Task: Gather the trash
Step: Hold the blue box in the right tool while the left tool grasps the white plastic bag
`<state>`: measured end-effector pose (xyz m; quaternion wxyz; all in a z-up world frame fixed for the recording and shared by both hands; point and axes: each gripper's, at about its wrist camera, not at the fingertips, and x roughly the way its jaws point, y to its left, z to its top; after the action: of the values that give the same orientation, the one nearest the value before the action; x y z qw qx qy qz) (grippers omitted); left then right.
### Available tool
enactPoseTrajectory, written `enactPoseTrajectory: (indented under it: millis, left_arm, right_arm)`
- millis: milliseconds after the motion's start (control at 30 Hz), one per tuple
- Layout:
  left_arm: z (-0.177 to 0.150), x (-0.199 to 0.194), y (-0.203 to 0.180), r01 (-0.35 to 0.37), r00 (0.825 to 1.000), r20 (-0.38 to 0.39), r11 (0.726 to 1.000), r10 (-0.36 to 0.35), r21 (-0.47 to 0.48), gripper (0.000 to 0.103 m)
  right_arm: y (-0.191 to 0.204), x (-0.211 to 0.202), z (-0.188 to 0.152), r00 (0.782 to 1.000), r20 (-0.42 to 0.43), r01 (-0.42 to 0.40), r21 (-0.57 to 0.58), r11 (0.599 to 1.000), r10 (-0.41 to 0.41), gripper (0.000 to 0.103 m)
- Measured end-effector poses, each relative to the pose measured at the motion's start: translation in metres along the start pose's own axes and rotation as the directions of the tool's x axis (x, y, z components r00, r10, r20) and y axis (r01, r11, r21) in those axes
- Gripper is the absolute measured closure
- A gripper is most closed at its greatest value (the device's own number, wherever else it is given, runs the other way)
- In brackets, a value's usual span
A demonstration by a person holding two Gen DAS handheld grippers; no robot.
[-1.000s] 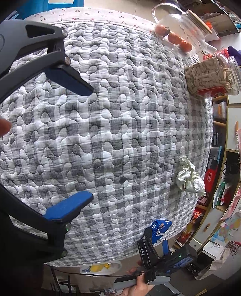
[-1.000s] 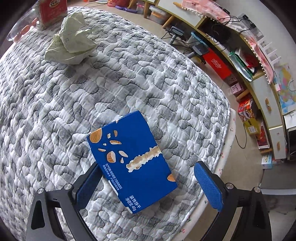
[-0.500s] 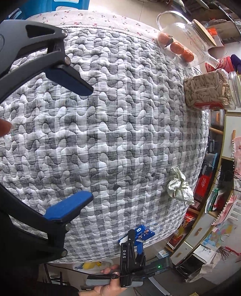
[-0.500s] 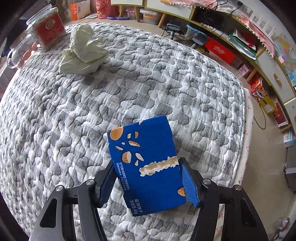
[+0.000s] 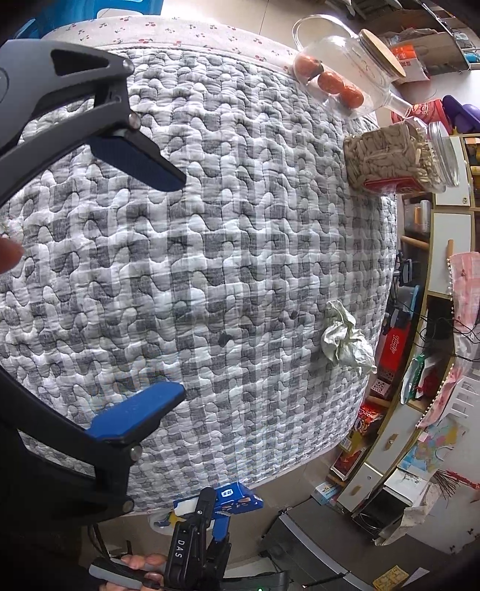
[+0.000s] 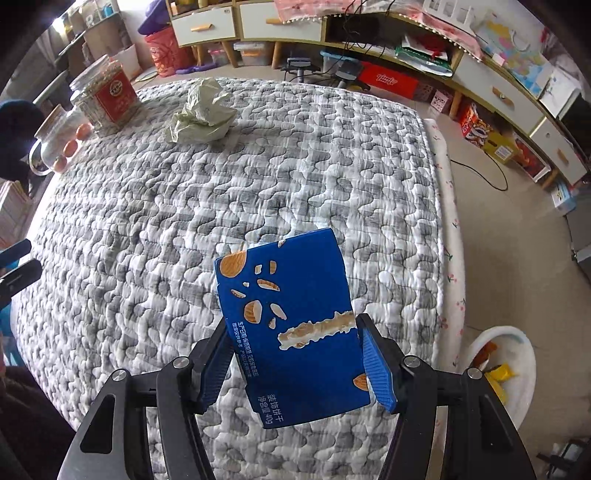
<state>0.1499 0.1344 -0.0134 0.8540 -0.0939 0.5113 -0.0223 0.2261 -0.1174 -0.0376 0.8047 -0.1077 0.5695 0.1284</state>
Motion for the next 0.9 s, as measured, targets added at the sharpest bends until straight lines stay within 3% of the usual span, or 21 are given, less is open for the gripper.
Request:
enactPoseTrajectory:
  millis: [233, 500, 700, 767, 900]
  left_arm:
    - [0.005, 0.002, -0.015, 0.028, 0.999, 0.019, 1.000, -0.028, -0.007, 0.001]
    - [0.017, 0.013, -0.032, 0.029, 0.999, 0.033, 0.998, -0.031, 0.047, 0.001]
    - [0.049, 0.045, -0.041, 0.039, 0.998, 0.042, 0.997, -0.042, 0.065, 0.001]
    - [0.064, 0.057, -0.044, 0.033, 0.998, 0.060, 0.998, -0.037, 0.062, 0.007]
    - [0.095, 0.085, -0.048, 0.019, 0.994, 0.103, 1.000, -0.020, 0.014, 0.008]
  right_arm:
    - [-0.016, -0.040, -0.029, 0.997, 0.073, 0.000, 0.127, 0.992, -0.010, 0.037]
    - [-0.055, -0.043, -0.054, 0.993, 0.121, -0.025, 0.260, 0.965, -0.007, 0.037]
    - [-0.081, -0.039, -0.049, 0.991, 0.130, -0.036, 0.313, 0.949, -0.006, 0.037]
    - [-0.088, -0.036, -0.045, 0.991, 0.131, -0.032, 0.324, 0.946, -0.011, 0.037]
    - [-0.104, -0.031, -0.042, 0.992, 0.128, -0.047, 0.353, 0.934, 0.001, 0.037]
